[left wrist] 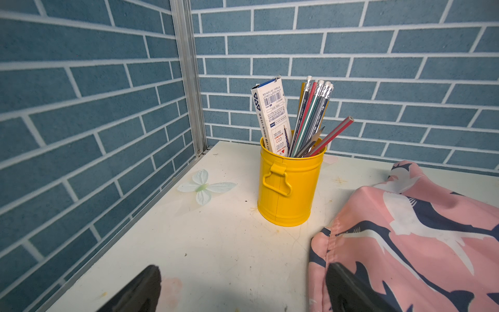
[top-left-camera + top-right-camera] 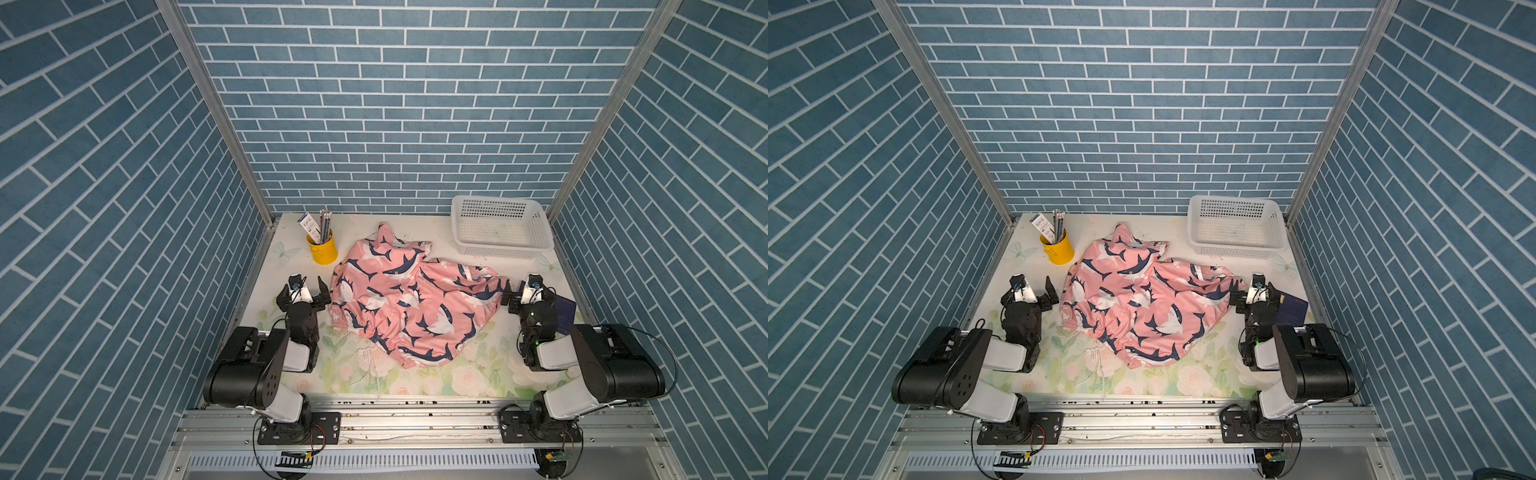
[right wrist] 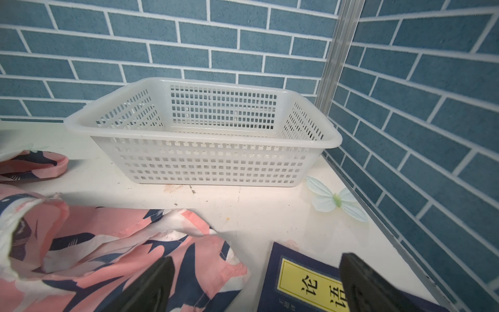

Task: Roll up the shorts
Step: Fold the shorts at the center of the board.

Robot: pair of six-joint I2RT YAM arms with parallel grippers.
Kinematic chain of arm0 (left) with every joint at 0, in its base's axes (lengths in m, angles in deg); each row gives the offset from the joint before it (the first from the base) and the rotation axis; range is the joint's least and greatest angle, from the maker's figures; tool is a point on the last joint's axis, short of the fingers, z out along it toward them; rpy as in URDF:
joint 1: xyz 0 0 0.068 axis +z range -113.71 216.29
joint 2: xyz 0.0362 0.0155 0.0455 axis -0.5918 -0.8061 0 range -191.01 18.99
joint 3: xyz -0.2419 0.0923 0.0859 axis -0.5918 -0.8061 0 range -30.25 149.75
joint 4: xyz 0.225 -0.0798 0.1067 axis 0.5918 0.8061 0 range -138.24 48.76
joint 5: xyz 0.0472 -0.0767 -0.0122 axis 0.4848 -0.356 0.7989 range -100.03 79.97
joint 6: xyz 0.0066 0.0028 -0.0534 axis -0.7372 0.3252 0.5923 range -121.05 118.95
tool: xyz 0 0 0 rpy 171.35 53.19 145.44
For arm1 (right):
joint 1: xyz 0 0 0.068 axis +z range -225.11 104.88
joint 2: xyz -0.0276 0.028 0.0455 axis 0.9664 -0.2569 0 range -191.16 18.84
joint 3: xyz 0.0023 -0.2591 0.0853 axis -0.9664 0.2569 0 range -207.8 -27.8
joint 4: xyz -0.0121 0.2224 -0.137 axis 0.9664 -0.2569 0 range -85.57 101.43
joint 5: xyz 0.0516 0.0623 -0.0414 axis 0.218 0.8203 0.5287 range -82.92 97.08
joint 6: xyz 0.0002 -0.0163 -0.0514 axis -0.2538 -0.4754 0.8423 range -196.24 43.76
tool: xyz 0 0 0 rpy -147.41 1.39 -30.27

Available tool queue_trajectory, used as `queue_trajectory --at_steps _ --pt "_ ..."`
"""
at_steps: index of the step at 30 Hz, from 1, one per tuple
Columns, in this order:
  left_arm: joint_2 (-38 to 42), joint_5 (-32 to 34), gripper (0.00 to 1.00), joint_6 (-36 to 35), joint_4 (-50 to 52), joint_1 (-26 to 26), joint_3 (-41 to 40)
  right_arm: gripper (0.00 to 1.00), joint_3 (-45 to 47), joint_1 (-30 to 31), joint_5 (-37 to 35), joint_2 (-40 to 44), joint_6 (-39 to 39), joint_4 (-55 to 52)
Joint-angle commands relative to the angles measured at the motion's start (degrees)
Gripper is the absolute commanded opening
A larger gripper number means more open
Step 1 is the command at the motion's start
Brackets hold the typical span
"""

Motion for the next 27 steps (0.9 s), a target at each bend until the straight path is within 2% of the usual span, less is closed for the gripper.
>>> queue_trajectory --at_steps 1,4,6,8,11,12,13,14,15,16,17,18,20,21,23,25,27 --pt "0.0 0.0 1.0 -0.4 0.2 0.4 0.5 1.0 -0.7 -0.2 0.4 0.0 0.4 0.8" --pt "0.4 0.7 1.0 -0.4 -0.2 0.3 0.4 1.0 -0.9 -0.1 -2.4 1.4 -0.2 -0.4" --pt "4.7 5.7 1.0 1.9 9.6 0.3 3.5 1.0 -3.0 -0.2 -4.4 7.1 -1.3 -9.1" --pt "8.0 7.7 1.0 3.0 22.2 0.4 9.5 1.0 -6.4 -0.2 -4.2 12.0 -1.4 -18.4" --pt "9.9 2.7 1.0 3.8 34.9 0.5 17.5 1.0 -10.6 -0.2 -3.2 17.5 -4.8 -27.7" --pt "10.4 1.9 1.0 6.4 38.0 0.5 19.6 1.0 -11.8 -0.2 -4.0 19.1 -8.3 -30.8" --pt "10.8 2.0 1.0 11.4 41.3 0.4 22.3 1.0 -13.5 -0.2 -7.1 21.0 -16.0 -36.7" --pt "10.8 2.5 1.0 17.6 46.9 0.4 25.5 1.0 -15.2 -0.4 -10.0 22.4 -24.0 -44.3" --pt "10.4 2.5 1.0 24.5 54.4 0.5 29.2 1.0 -16.6 -1.2 -9.3 23.3 -28.1 -49.1" --pt "9.7 -0.6 1.0 28.4 60.3 0.8 32.2 1.0 -17.5 -2.4 -5.4 23.8 -28.3 -50.6" --pt "8.7 -8.9 1.0 29.0 62.8 1.3 34.2 1.0 -18.5 -3.3 -1.6 24.0 -28.4 -52.7" --pt "8.1 -15.9 0.94 29.1 63.4 1.3 35.4 0.97 -19.7 -3.8 1.1 24.1 -28.7 -55.4" --pt "8.6 -24.3 0.78 31.5 62.6 0.5 34.9 0.89 -22.0 -4.4 5.9 23.8 -28.6 -60.0" --pt "10.0 -26.5 0.72 31.7 61.5 -0.7 33.7 0.85 -23.1 -4.4 7.3 23.6 -28.9 -62.3" --pt "14.0 -26.3 0.68 30.6 60.9 -4.7 31.0 0.83 -24.5 -4.5 10.5 23.2 -29.5 -66.5" --pt "17.2 -25.0 0.68 27.9 62.7 -10.3 29.4 0.81 -24.9 -4.5 13.3 22.1 -31.5 -70.1" --pt "18.9 -22.9 0.71 24.3 66.5 -18.2 28.5 0.81 -24.9 -4.8 17.0 19.9 -33.2 -72.5"
